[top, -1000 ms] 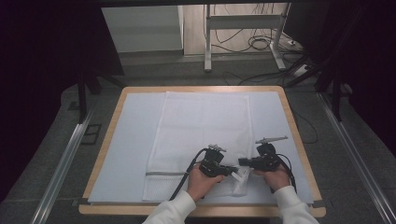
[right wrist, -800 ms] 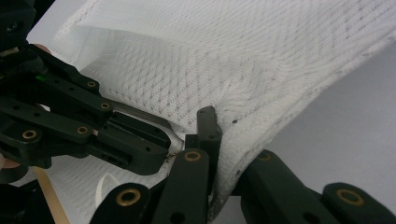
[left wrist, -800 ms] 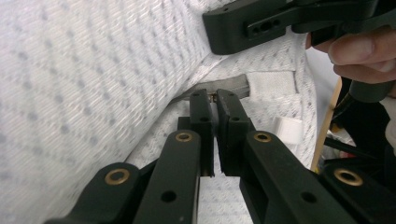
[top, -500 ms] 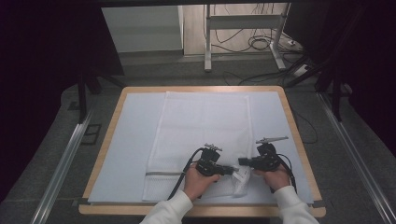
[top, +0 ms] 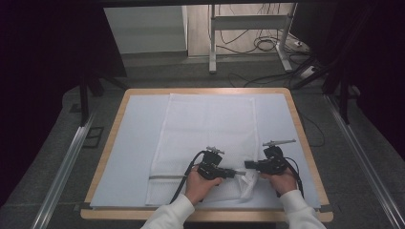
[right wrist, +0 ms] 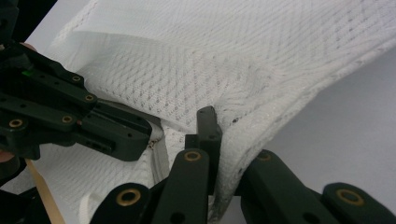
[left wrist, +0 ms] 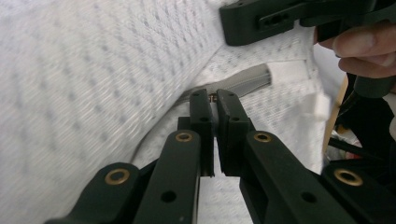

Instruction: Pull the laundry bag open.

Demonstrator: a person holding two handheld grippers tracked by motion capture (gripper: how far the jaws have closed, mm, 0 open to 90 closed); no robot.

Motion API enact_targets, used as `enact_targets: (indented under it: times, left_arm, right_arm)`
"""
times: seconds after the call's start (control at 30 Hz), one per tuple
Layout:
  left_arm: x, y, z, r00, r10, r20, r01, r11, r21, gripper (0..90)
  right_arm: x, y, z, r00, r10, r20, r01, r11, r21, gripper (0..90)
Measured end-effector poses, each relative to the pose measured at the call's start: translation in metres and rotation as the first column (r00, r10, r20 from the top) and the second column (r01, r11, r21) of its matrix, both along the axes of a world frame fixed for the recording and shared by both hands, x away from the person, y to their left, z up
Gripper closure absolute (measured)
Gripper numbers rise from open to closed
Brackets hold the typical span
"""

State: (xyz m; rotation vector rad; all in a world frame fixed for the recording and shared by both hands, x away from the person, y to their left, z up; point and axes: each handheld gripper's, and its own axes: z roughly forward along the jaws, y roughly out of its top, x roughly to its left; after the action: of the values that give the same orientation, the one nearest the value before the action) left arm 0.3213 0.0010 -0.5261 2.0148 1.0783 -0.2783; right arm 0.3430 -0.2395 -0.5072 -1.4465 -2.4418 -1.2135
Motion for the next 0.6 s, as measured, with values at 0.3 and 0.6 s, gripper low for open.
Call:
enact_targets:
  times: [0.3,0.6]
  left_arm:
    - [-0.002,0.011,-0.003,0.9998,0.018,-0.002,-0.018,0.9997,-0.013,86.5]
    - [-0.004,0.015,-0.003,0.9998,0.017,-0.003,-0.017,0.9997,-0.015,86.5]
  right_arm:
    - [0.0,0.0,0.0,1.0,0.007,0.005,-0.007,1.0,0.003,88.7]
    - [0.0,0.0,0.001,0.9999,0.009,0.009,-0.009,1.0,0.004,88.7]
